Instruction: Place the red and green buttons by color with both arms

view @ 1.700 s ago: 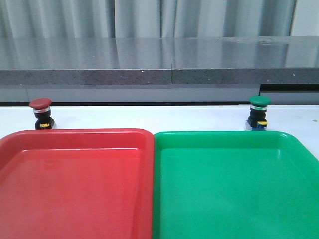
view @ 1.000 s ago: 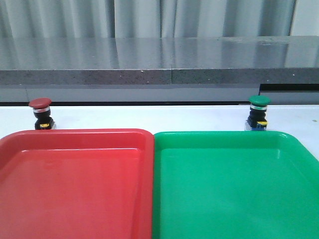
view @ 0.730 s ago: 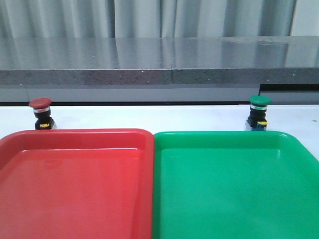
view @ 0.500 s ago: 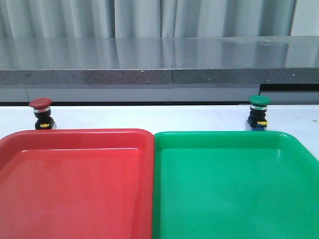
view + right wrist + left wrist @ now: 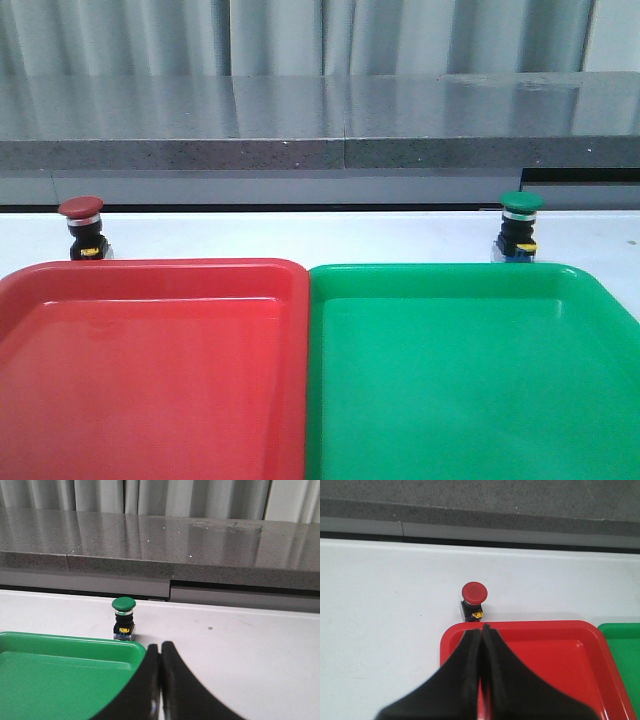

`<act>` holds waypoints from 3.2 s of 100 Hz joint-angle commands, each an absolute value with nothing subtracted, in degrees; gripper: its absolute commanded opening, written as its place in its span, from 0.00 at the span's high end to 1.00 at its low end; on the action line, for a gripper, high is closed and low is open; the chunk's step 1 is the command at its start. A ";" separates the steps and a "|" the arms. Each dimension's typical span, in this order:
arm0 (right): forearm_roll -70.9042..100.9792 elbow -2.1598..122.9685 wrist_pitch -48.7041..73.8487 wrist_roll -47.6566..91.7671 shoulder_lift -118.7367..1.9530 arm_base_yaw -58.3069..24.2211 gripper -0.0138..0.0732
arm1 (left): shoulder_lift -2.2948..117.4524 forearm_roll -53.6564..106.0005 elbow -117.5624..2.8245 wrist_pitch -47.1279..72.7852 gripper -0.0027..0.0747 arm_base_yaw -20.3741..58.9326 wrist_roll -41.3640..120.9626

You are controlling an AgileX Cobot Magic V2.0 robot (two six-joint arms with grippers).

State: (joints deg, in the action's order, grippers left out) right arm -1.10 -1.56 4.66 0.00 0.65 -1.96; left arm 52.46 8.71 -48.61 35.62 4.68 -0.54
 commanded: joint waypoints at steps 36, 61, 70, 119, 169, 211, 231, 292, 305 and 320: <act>-1.42 -0.76 -0.30 0.00 1.77 -1.76 0.97 | 53.37 10.03 -50.81 32.46 0.10 4.65 -0.70; -1.42 -0.76 -0.30 0.00 1.77 -1.76 0.97 | 58.67 10.03 -52.72 32.63 0.12 4.65 -0.70; -1.42 -0.76 -0.30 0.00 1.77 -1.76 0.97 | 63.30 10.03 -55.41 32.74 0.12 5.62 -0.70; -1.42 -0.76 -0.30 0.00 1.77 -1.76 0.97 | 90.40 9.67 -72.64 34.07 0.12 7.66 -0.70; -1.42 -0.76 -0.30 0.00 1.77 -1.76 0.97 | 104.27 9.13 -77.75 34.44 0.14 7.75 -0.60; -1.42 -0.76 -0.30 0.00 1.77 -1.76 0.97 | 105.18 9.02 -77.75 34.01 0.51 7.75 -0.47; -1.42 -0.76 -0.30 0.00 1.77 -1.76 0.97 | 105.18 9.02 -77.75 34.01 0.65 7.75 -0.47; -1.42 -0.76 -0.30 0.00 1.77 -1.76 0.97 | 93.45 10.96 -79.18 42.03 0.72 10.86 0.79; -1.42 -0.76 -0.30 0.00 1.77 -1.76 0.97 | 91.25 11.05 -77.14 41.89 0.72 13.29 0.79; -1.42 -0.76 -0.30 0.00 1.77 -1.76 0.97 | 89.13 11.05 -71.97 39.50 0.72 15.26 -0.47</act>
